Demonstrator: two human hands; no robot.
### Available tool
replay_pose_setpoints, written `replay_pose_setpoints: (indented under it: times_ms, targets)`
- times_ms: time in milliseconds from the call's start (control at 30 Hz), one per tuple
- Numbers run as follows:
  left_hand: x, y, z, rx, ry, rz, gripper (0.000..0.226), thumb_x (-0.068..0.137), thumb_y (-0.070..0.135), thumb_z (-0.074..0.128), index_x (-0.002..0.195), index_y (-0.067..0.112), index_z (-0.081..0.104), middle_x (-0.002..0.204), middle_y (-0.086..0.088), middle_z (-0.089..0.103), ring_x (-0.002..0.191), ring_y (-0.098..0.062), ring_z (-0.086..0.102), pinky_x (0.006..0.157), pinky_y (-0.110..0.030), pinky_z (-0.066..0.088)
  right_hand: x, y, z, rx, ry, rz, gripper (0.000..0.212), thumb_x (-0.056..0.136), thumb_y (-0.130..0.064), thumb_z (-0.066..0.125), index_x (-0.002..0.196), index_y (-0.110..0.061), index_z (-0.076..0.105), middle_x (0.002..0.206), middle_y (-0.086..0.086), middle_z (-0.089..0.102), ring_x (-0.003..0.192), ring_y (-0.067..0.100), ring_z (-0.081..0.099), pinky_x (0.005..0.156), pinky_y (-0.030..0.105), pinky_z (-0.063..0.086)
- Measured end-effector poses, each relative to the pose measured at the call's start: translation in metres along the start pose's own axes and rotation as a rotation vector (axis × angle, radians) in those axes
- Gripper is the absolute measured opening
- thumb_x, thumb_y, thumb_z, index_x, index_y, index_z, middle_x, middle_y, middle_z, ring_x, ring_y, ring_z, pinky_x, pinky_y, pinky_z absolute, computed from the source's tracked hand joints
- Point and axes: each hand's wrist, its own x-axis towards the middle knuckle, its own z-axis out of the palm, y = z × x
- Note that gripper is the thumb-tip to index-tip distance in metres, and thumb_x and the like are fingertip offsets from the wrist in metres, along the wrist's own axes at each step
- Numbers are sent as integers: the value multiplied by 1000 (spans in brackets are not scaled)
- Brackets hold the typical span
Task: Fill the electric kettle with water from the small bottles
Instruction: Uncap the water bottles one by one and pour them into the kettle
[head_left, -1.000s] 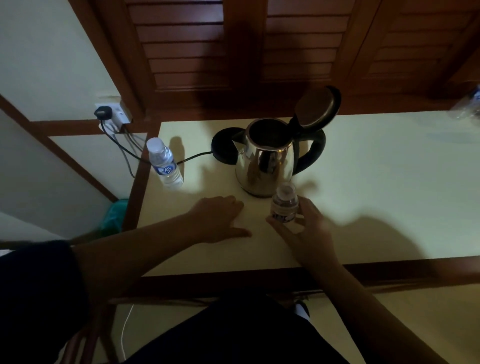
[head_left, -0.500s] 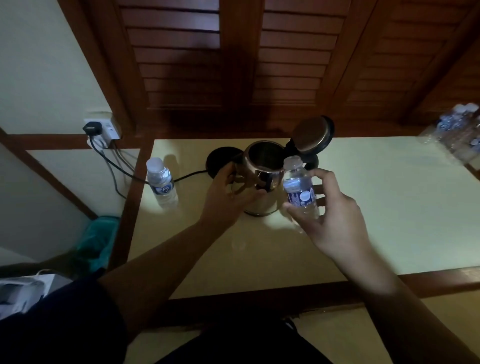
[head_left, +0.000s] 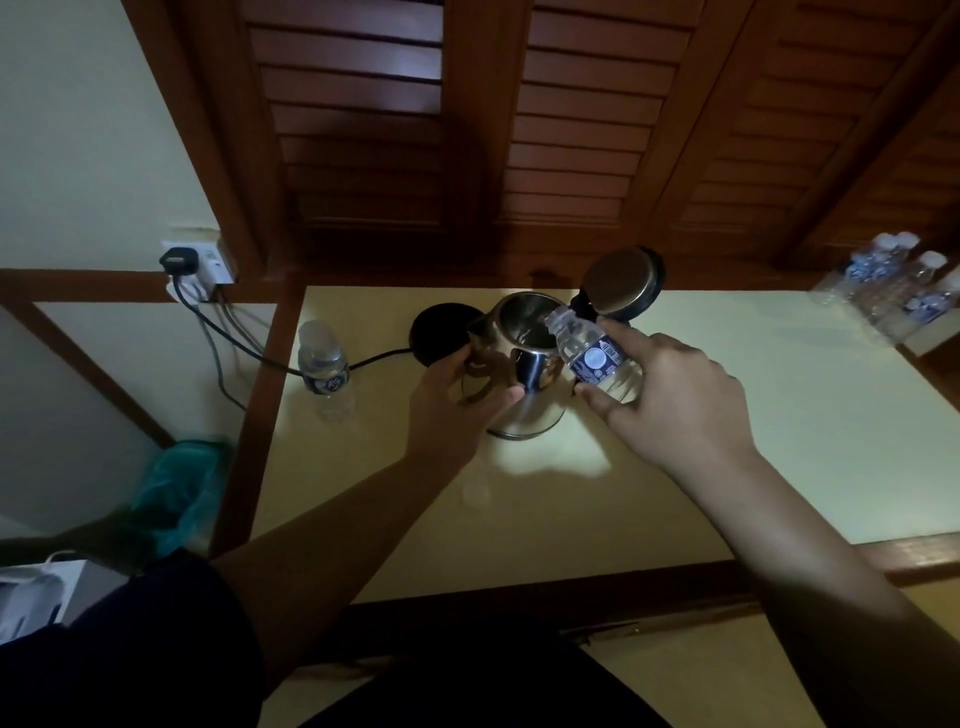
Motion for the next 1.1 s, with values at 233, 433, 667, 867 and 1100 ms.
replay_pose_setpoints:
  times_ms: [233,433,667,867,1100]
  targets:
    - [1,-2,2,-12,8,-12,39,78,20,89,114,21,74,107,14,74,103,6,66,81,-8,52,1,-2,-6,-44,-9,-13,70,85,-64,68,150,-48,46,106,1,68,101,31,68,66,31,37]
    - [5,-6,-1,32,1,-18,45,76,30,91,117,25,73,111,14,74,106,2,67,91,-20,56,7,3,-16,-116,-52,-48,69,85,-58,70,149,-46,48,109,3,66,111,31,63,76,36,49]
    - [3,-1,-1,-41,-39,-13,34,78,21,90,105,33,72,107,16,75,107,2,67,86,-14,56,15,-2,-28,-173,-58,-114,69,84,-54,69,149,-47,47,115,3,67,114,31,60,88,41,48]
    - [4,0,-2,5,-28,25,40,78,25,90,104,44,68,104,25,74,106,5,67,90,-17,55,22,-7,-35,-175,-30,-164,60,78,-50,75,131,-36,50,91,-1,65,99,33,63,75,38,39]
    - [4,0,-3,31,-37,20,37,78,29,90,107,41,69,106,27,72,107,6,65,95,-26,55,35,-12,-49,-250,-24,-194,50,75,-52,78,119,-36,62,81,2,58,92,33,67,73,35,34]
